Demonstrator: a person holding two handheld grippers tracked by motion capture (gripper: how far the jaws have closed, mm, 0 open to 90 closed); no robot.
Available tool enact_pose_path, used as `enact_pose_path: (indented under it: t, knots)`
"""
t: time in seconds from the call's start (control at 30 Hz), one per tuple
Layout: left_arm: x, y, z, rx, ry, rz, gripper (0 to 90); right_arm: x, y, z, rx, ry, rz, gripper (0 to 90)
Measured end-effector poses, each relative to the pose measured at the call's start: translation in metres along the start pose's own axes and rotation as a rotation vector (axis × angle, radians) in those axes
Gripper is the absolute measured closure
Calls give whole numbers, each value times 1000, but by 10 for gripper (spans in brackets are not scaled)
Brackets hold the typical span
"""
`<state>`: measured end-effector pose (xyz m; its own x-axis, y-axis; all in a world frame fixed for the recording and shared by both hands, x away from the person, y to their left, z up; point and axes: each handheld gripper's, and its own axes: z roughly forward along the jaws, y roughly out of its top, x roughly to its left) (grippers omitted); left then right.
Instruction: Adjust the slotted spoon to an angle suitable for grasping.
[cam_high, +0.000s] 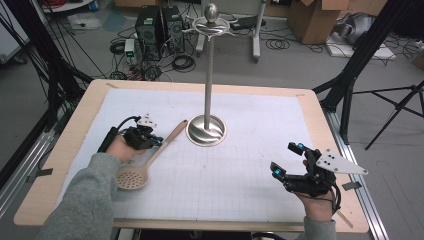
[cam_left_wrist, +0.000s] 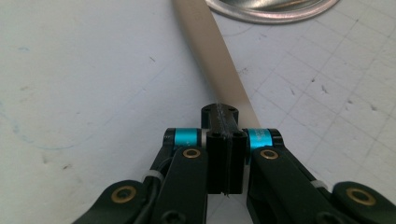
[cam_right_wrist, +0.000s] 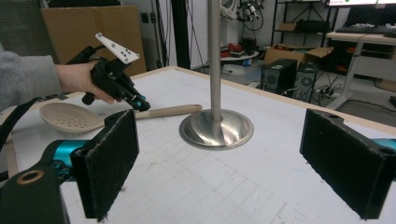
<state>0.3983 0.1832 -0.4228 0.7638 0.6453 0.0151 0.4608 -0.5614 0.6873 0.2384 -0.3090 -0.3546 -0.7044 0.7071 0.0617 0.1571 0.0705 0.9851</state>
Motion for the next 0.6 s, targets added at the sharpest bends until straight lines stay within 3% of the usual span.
enact_pose_path:
  t: [0.1,0.3,0.6]
  knots:
    - [-5,3,-13,-42,-30,13,896,-1,0,-1,-4,-1,-2,107]
    - [-19,3,-21,-36,-68,36,896,1,0,0,-2,1,0,107]
    - [-29,-7,-15,60,-101,51,896,2,0,4,5,11,-4,107]
